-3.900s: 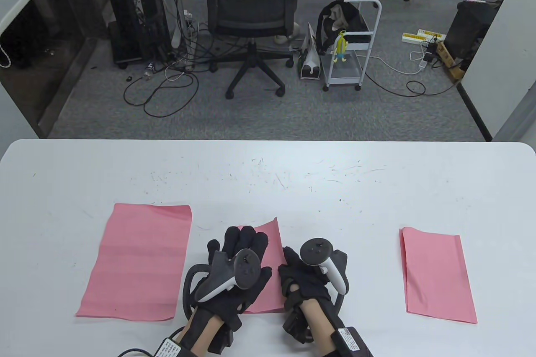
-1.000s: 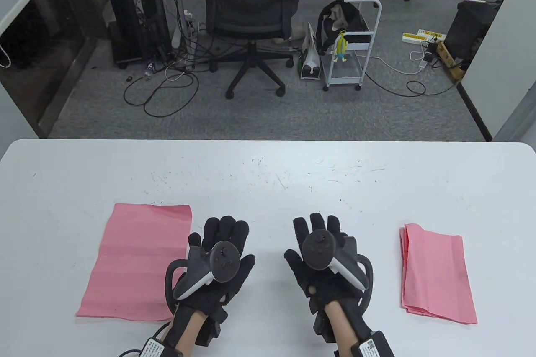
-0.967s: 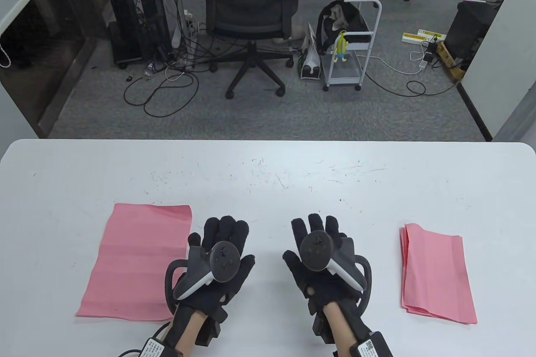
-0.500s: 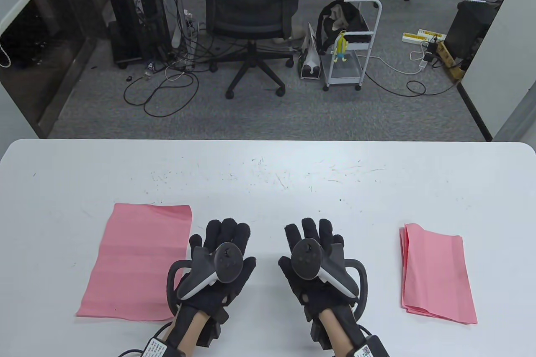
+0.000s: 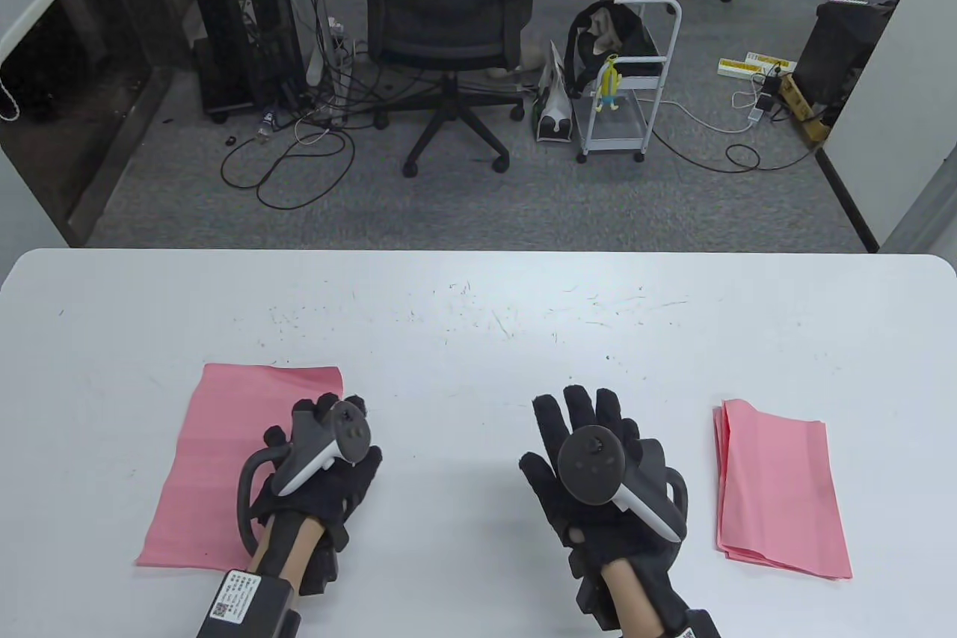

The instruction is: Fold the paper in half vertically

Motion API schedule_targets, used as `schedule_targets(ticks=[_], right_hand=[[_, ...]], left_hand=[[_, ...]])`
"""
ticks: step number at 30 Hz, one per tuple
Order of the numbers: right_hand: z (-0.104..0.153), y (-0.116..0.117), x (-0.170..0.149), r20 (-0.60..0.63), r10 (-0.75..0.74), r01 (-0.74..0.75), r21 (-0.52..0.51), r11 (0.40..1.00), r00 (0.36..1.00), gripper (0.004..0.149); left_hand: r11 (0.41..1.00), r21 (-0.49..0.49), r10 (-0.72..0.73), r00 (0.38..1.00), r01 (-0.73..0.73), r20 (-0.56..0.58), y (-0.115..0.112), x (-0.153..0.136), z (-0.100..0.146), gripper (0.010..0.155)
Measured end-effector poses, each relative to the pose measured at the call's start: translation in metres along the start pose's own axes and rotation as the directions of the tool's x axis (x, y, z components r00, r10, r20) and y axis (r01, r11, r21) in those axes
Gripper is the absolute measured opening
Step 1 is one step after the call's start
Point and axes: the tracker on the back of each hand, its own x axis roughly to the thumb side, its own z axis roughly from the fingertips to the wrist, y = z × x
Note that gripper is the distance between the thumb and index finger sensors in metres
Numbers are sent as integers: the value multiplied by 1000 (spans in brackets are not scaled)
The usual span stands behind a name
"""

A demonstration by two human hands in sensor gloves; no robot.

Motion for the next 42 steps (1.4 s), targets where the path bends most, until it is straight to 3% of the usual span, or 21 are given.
schedule_targets(ticks=[6, 10, 14, 20, 25, 31, 42], right_hand=[[2, -5, -5, 12, -40, 40, -8, 999, 999, 70], [2, -6, -6, 15, -52, 52, 1, 999, 999, 70], [2, -7, -6, 16, -59, 59, 5, 998, 998, 70], [1, -10, -10, 14, -78, 78, 2, 997, 997, 70], [-1, -10, -12, 9, -86, 86, 8, 996, 996, 70], [-1, -10, -12, 5, -83, 83, 9, 996, 996, 70], [0, -12, -15, 3, -94, 94, -3, 996, 996, 70]], left_hand=[[987, -162, -36, 977, 1, -210, -8, -58, -26, 81], [970, -223, 35, 968, -92, -248, -16, -78, -34, 80], [952, -272, 54, 954, -138, -296, -26, -89, -40, 83], [936, -319, 57, 958, -149, -280, -41, -95, -44, 82], [943, -304, 53, 962, -137, -270, -42, -94, -43, 82], [942, -309, 48, 965, -130, -258, -43, -76, -42, 82], [950, -312, -20, 989, -26, -143, -47, 16, -35, 82]])
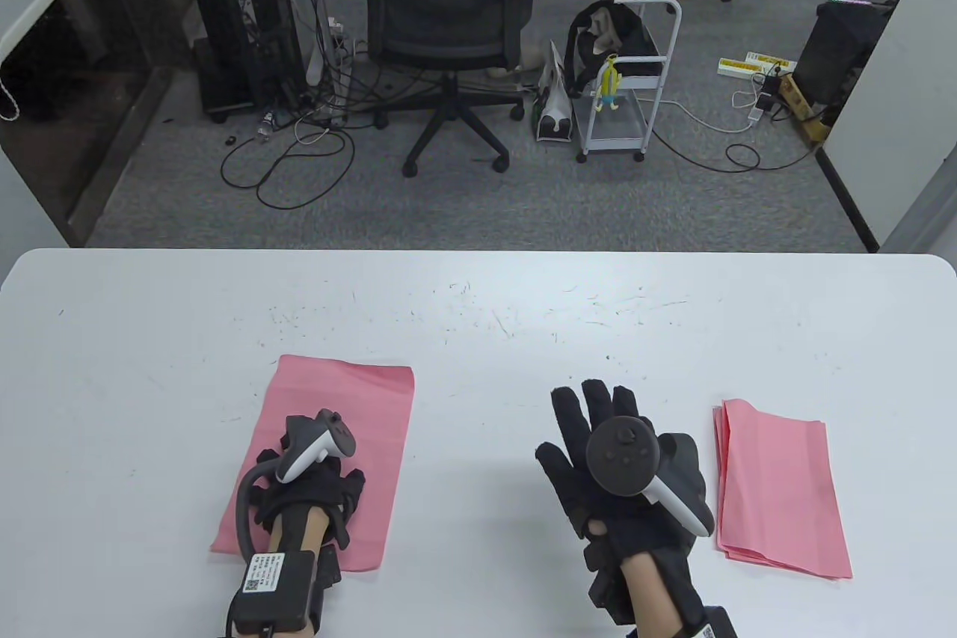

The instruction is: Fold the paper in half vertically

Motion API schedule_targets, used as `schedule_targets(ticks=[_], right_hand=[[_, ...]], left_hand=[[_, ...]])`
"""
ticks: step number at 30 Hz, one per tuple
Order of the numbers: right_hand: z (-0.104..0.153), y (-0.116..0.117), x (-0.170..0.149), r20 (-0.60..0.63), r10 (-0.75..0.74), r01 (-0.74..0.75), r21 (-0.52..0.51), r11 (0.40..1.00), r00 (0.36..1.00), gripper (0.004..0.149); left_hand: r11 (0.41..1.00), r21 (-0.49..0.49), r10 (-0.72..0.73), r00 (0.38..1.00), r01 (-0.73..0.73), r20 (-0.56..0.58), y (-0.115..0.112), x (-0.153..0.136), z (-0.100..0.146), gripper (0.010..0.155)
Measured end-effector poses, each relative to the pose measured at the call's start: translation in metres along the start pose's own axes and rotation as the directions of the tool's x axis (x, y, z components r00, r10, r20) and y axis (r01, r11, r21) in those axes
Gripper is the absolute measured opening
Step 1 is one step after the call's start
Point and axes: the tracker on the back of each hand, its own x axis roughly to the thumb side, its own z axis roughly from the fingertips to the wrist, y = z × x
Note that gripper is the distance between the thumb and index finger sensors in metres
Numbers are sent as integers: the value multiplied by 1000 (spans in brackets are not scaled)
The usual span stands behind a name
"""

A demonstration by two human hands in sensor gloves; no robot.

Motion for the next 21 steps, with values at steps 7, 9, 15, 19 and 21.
schedule_targets(ticks=[7, 9, 15, 19, 21], right_hand=[[0, -2, -4, -5, -13, 13, -8, 1000, 1000, 70], [1, -3, -6, -5, -17, 17, -11, 1000, 1000, 70], [2, -5, -11, -12, -30, 29, -19, 999, 999, 70], [2, -5, -14, -16, -38, 38, -16, 999, 999, 70], [2, -5, -16, -18, -41, 41, -16, 999, 999, 70]], left_hand=[[998, 13, -56, 997, 55, 60, -10, 60, 15, 81], [997, 23, -81, 993, 80, 80, -14, 80, 22, 81], [986, 53, -162, 975, 156, 152, -32, 140, 44, 81], [973, 92, -225, 961, 212, 160, -39, 157, 50, 81], [975, 88, -219, 962, 206, 166, -40, 156, 49, 81]])
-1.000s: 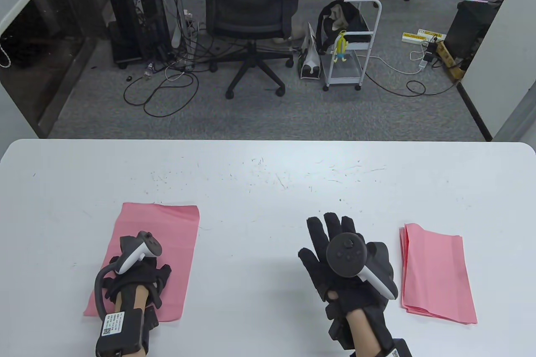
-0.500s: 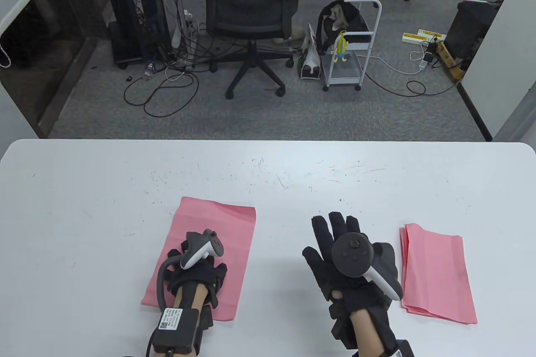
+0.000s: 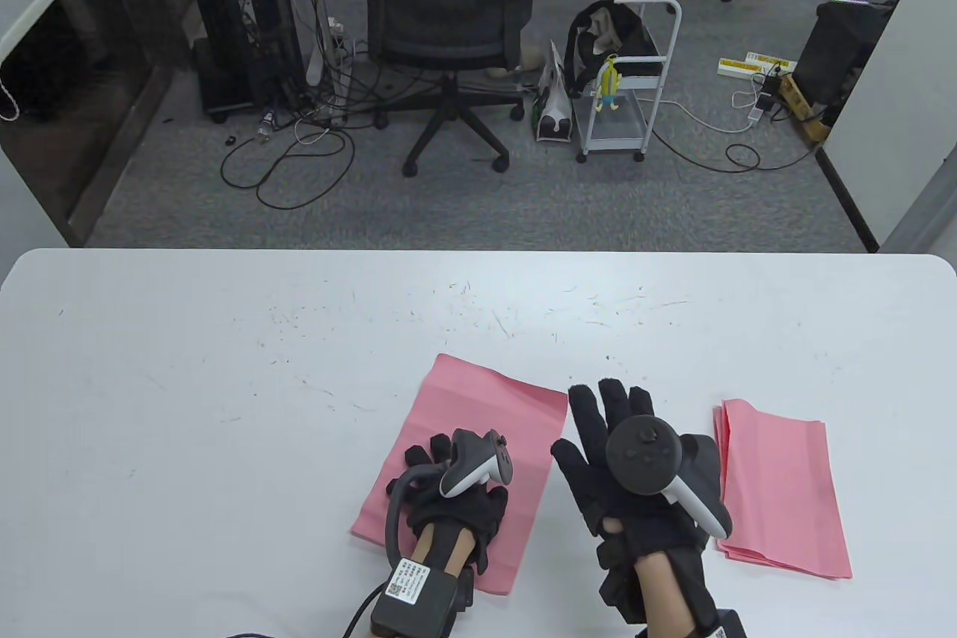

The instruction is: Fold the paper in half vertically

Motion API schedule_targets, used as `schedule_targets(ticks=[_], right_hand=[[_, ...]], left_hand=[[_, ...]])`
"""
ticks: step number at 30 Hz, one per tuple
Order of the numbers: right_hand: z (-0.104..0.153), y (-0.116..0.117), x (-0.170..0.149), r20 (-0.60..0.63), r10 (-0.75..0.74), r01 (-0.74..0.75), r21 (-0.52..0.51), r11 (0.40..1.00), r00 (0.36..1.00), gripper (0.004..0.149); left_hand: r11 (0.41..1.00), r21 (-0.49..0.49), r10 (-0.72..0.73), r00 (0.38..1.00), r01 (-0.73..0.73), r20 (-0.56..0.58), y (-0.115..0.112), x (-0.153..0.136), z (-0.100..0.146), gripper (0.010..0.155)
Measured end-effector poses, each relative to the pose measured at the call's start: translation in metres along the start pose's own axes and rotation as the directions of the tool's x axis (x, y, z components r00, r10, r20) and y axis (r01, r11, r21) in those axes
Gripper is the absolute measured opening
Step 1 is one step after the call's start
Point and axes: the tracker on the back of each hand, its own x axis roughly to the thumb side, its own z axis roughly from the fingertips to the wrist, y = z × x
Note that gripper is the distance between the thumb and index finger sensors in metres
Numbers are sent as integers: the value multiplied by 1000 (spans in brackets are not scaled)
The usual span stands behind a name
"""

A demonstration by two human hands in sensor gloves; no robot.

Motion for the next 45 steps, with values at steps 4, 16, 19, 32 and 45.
schedule_targets(ticks=[4, 16, 19, 32, 45], right_hand=[[1, -1, 0, 2, -4, 4, -4, 1000, 1000, 70], [1, 1, 1, 5, -10, 10, 14, 1000, 1000, 70], [1, 0, 2, 6, -13, 12, 16, 1000, 1000, 70], [-1, 1, 1, 0, -15, 15, 28, 999, 1000, 69], [-3, 2, 0, -6, -13, 13, 34, 999, 1000, 69]], left_hand=[[1000, 3, 11, 1000, -11, 0, 0, -1, 0, 81], [998, -23, 60, 997, -59, 57, -2, 0, 0, 81], [998, -23, 67, 993, -65, 99, -2, 1, -2, 81], [999, 6, 31, 968, -33, 249, -1, 10, -3, 74], [999, -11, -28, 928, 35, 371, 3, 8, -3, 77]])
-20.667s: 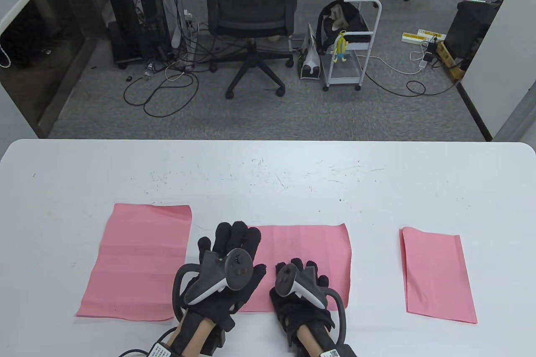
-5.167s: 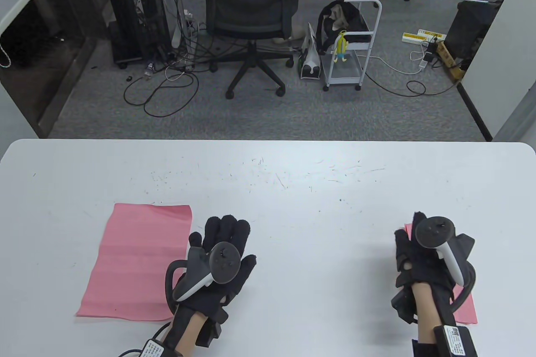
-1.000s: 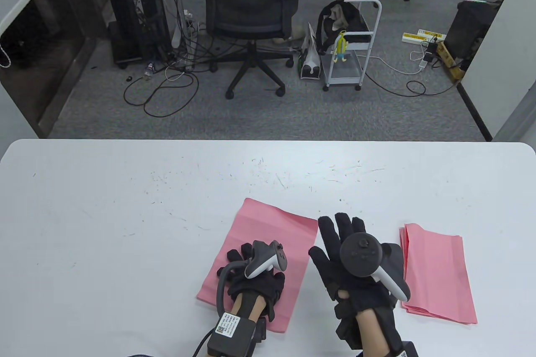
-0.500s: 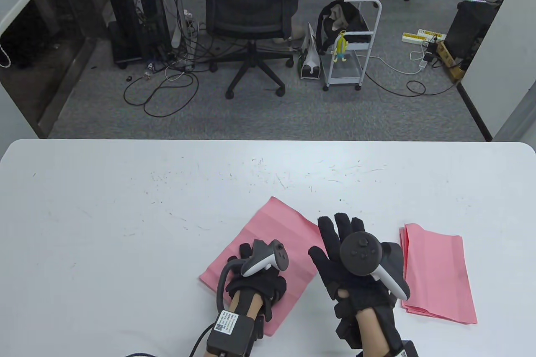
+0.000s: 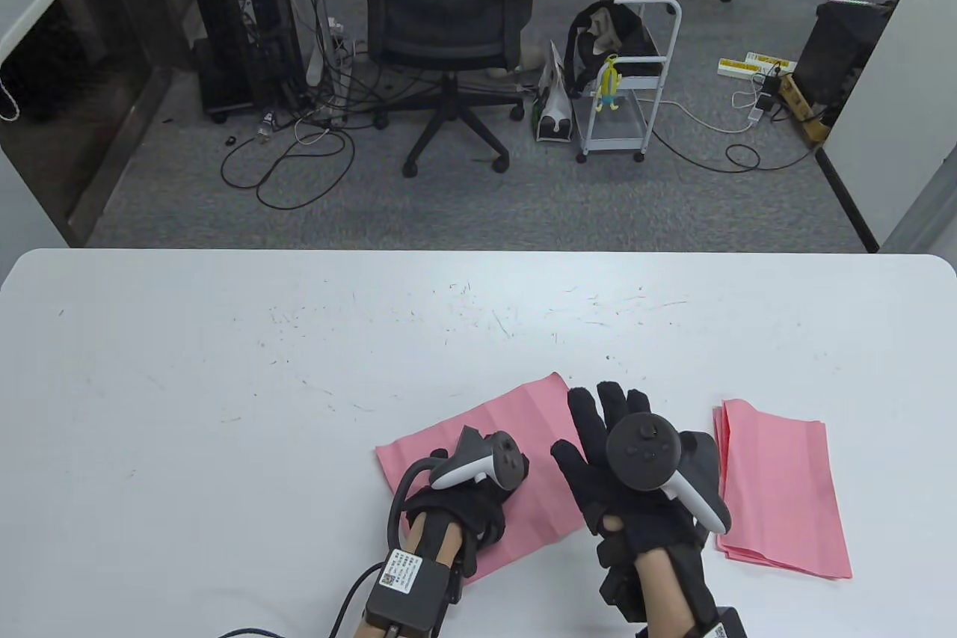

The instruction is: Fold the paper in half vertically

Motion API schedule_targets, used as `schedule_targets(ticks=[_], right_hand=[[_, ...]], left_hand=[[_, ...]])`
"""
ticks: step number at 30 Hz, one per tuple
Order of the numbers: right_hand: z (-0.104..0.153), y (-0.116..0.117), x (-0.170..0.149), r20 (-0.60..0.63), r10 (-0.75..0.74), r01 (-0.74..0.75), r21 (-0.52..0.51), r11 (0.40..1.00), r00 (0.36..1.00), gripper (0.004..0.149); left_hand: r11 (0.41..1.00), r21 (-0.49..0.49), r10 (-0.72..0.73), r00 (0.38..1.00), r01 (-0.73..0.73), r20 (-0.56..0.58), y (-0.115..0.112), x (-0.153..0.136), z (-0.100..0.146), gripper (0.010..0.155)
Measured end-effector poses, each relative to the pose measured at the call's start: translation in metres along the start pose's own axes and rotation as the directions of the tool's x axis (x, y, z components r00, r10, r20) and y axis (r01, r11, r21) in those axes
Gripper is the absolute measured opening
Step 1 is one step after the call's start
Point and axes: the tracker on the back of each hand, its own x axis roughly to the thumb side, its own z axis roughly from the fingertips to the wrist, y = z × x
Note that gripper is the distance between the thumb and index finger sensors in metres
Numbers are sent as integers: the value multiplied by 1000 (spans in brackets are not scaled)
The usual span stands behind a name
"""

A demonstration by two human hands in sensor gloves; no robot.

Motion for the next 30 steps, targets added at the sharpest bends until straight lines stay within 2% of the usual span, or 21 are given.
schedule_targets(ticks=[11, 18, 22, 24, 27, 30], right_hand=[[-1, 0, -1, -9, 0, 0, 3, 1000, 1000, 69], [-5, 6, -2, -23, 17, -17, 31, 999, 1000, 69], [-5, 7, -2, -27, 22, -21, 35, 999, 999, 69], [-5, 7, -2, -28, 23, -22, 34, 999, 999, 69], [-6, 7, -2, -28, 24, -23, 34, 999, 999, 69], [-7, 8, -2, -30, 23, -22, 41, 999, 999, 69]], left_hand=[[986, 59, -163, 982, 158, 95, -8, -2, 12, 82], [985, 61, -169, 981, 164, 95, -8, -2, 13, 82], [988, 94, -136, 984, 125, 117, -8, -6, 15, 80], [981, 137, -154, 983, 139, 103, -6, -11, 21, 79], [961, 253, -139, 986, 112, 93, 3, -22, 39, 75], [914, 385, -140, 990, 127, 6, 14, -39, 65, 72]])
